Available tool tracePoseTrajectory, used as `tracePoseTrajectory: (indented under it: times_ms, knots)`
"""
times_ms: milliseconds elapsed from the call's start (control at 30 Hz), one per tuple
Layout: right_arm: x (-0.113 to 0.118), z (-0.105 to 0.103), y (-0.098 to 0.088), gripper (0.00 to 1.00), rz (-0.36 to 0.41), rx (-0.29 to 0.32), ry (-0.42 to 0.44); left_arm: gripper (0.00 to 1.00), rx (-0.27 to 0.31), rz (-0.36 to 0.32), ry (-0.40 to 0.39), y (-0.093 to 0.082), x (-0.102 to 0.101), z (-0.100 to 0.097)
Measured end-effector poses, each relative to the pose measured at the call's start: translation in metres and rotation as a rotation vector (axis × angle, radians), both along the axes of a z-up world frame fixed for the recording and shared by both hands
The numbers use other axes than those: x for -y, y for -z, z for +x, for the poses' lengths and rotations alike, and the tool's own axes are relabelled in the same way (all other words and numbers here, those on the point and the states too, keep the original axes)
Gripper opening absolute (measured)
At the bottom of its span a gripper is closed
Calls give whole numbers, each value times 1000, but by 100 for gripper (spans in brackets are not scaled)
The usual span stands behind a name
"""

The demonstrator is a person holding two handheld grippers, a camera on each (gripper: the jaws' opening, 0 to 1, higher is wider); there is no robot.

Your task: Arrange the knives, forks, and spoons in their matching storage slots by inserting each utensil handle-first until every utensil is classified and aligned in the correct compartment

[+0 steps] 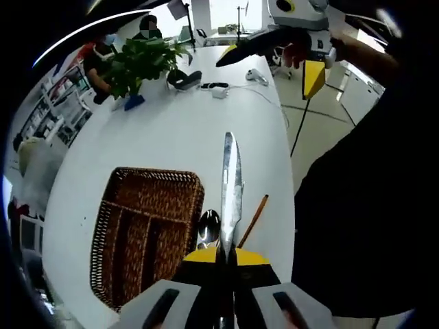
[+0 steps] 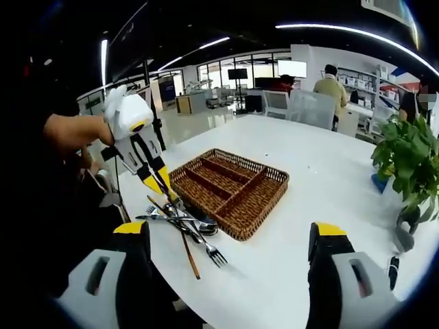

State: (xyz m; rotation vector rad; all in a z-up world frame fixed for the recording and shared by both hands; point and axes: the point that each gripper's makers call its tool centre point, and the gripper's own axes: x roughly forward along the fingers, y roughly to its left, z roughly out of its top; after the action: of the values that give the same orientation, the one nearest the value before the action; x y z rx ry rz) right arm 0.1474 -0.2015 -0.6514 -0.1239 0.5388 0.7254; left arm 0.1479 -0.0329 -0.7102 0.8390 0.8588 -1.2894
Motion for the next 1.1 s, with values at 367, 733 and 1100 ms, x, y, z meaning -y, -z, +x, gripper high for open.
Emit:
tracePoseTrajectory:
  times_ms: [367, 733, 1100]
  knots:
    - [-2, -6, -7, 99, -14, 9, -13, 3, 33, 18, 35, -28, -10, -2]
    - [-1, -13, -14, 99, -4, 7, 0, 3, 51, 40, 48, -31, -18, -1]
    - [-11, -17, -18, 99, 4, 0, -21, 3, 60, 45, 41, -31, -34, 10]
